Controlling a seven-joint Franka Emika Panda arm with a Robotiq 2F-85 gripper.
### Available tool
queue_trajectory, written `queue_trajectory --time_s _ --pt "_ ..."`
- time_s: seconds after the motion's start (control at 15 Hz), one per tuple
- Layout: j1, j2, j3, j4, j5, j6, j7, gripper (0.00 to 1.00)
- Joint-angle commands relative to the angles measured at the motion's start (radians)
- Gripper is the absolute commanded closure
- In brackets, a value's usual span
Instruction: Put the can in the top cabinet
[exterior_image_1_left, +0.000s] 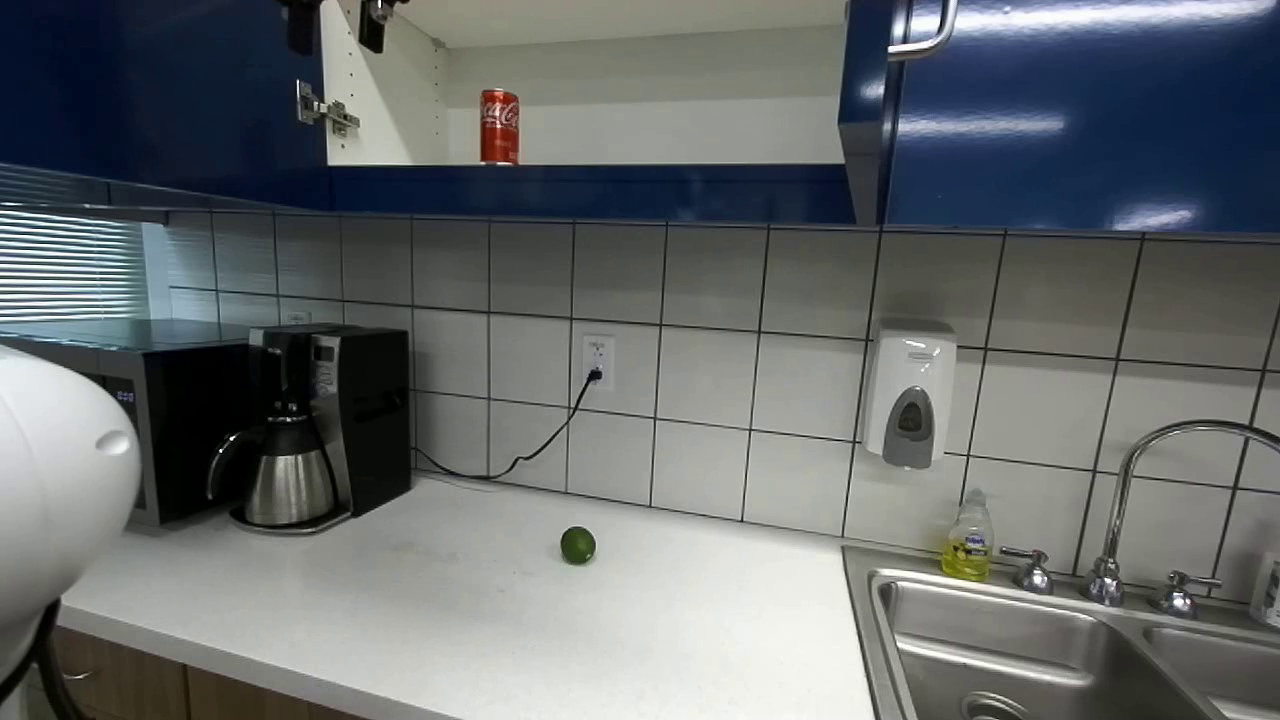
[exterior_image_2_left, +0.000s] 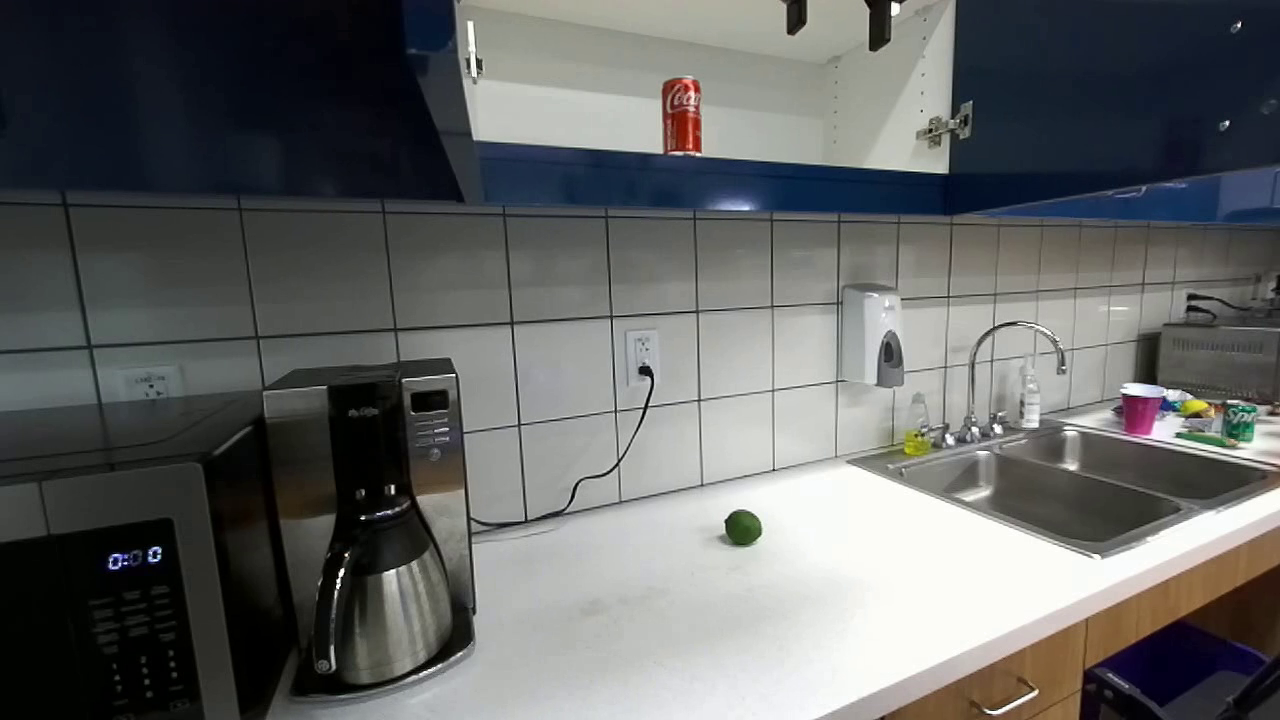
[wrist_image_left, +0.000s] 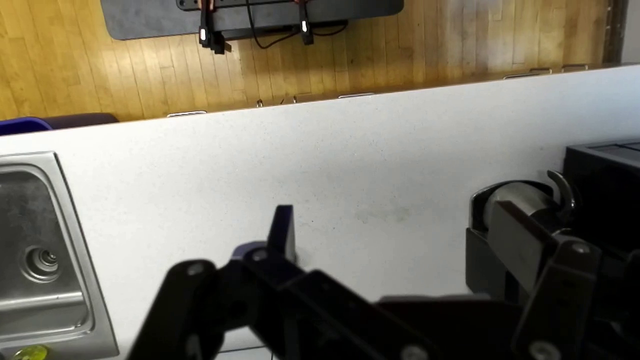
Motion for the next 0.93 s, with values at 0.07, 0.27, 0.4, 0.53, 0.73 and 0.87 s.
queue_trajectory --time_s 0.07,0.27,0.4,0.53,0.73,0.87 --pt "-0.04 -0.152 0.009 -0.303 0.015 0.153 -0.091 0.0" --pt "-0.043 -0.221 0.009 -0.481 0.011 0.247 -0.131 0.0" --pt "-0.042 -0.268 0.008 -0.606 0.012 0.315 -0.153 0.0" --pt "-0.039 -0.294 0.006 -0.7 0.015 0.37 -0.172 0.0" --pt "-0.036 -0.309 0.009 -0.799 0.018 0.441 -0.181 0.0" --pt "-0.036 -0.308 0.008 -0.84 0.017 0.478 -0.186 0.0"
